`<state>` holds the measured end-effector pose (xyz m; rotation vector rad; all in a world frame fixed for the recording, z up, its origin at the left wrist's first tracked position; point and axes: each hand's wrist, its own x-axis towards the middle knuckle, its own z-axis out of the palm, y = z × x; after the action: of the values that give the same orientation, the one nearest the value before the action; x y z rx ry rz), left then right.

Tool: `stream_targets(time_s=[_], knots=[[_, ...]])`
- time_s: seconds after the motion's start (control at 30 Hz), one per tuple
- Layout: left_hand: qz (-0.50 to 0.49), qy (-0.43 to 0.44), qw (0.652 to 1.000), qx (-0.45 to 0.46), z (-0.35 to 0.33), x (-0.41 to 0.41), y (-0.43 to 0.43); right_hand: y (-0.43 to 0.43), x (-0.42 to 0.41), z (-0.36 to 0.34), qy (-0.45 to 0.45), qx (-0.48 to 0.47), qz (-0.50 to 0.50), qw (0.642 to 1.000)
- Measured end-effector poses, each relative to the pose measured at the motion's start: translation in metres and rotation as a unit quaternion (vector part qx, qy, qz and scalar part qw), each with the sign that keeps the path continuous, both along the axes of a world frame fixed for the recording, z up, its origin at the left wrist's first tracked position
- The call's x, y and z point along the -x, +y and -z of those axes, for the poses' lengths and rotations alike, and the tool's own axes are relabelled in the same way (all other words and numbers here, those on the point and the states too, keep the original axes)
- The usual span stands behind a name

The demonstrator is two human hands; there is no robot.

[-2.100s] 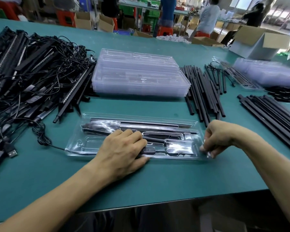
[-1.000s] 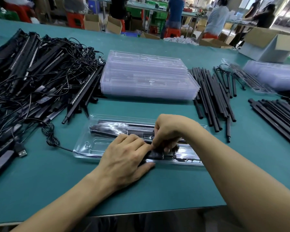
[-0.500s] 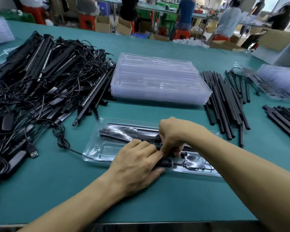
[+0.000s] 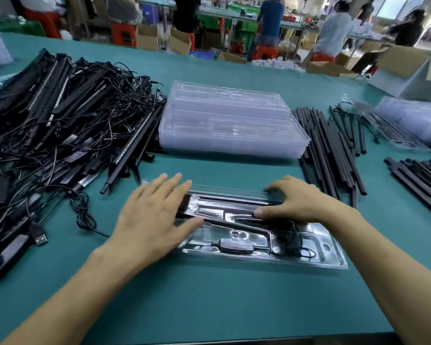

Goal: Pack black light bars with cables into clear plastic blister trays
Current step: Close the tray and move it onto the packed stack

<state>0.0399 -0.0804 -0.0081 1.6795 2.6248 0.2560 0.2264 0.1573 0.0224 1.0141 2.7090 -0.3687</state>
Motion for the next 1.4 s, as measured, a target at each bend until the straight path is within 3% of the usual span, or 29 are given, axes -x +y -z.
stream_targets(time_s=[0.07,0.2,0.33,0.43,0.53,0.67,0.77,0.83,0.93,1.0,1.1,1.13,1.2,1.3,1.33,1.4], knots=[[-0.017,0.004,0.997,0.069,0.01,0.009,-0.004,0.002,0.001,0.003,0.038,-0.005,-0.002,0.999],[-0.02,-0.007,0.996,0.083,0.023,0.01,-0.007,0.001,0.002,0.007,0.091,0.002,-0.028,0.995],[-0.023,-0.096,0.995,-0.004,0.017,0.017,-0.007,-0.001,-0.007,0.001,0.123,-0.008,-0.034,0.992],[-0.03,-0.16,0.981,-0.102,-0.003,0.033,-0.005,-0.005,-0.011,-0.005,0.187,-0.096,-0.044,0.977],[-0.004,-0.209,0.978,-0.024,-0.031,0.055,0.002,-0.001,-0.01,-0.021,0.292,-0.152,-0.039,0.943],[0.117,-0.351,0.929,0.009,-0.049,0.058,0.017,0.007,0.002,-0.048,0.306,-0.18,-0.051,0.933],[0.099,-0.425,0.898,-0.05,-0.052,0.061,0.02,0.007,0.011,-0.059,0.314,-0.206,-0.023,0.927],[0.064,-0.449,0.885,-0.109,-0.051,0.064,0.016,-0.002,0.011,-0.059,0.371,-0.237,0.021,0.898],[-0.009,-0.52,0.82,-0.239,-0.054,0.061,0.017,-0.042,0.007,-0.049,0.558,-0.229,0.069,0.795],[-0.045,-0.562,0.76,-0.323,-0.058,0.051,0.027,-0.074,0.006,-0.035,0.614,-0.15,0.102,0.768],[-0.071,-0.598,0.696,-0.392,-0.065,0.025,0.048,-0.111,0.014,-0.026,0.56,0.175,0.194,0.787],[-0.078,-0.604,0.682,-0.405,-0.065,0.016,0.054,-0.118,0.017,-0.026,0.534,0.305,0.22,0.757],[-0.095,-0.601,0.673,-0.42,-0.062,-0.002,0.06,-0.123,0.017,-0.031,0.516,0.485,0.248,0.661],[-0.13,-0.594,0.664,-0.435,-0.05,-0.022,0.063,-0.124,0.006,-0.034,0.549,0.575,0.217,0.566],[-0.134,-0.598,0.66,-0.433,-0.047,-0.029,0.063,-0.125,0.004,-0.033,0.562,0.576,0.212,0.555],[-0.133,-0.593,0.672,-0.424,-0.04,-0.042,0.063,-0.128,0.002,-0.027,0.582,0.534,0.236,0.565]])
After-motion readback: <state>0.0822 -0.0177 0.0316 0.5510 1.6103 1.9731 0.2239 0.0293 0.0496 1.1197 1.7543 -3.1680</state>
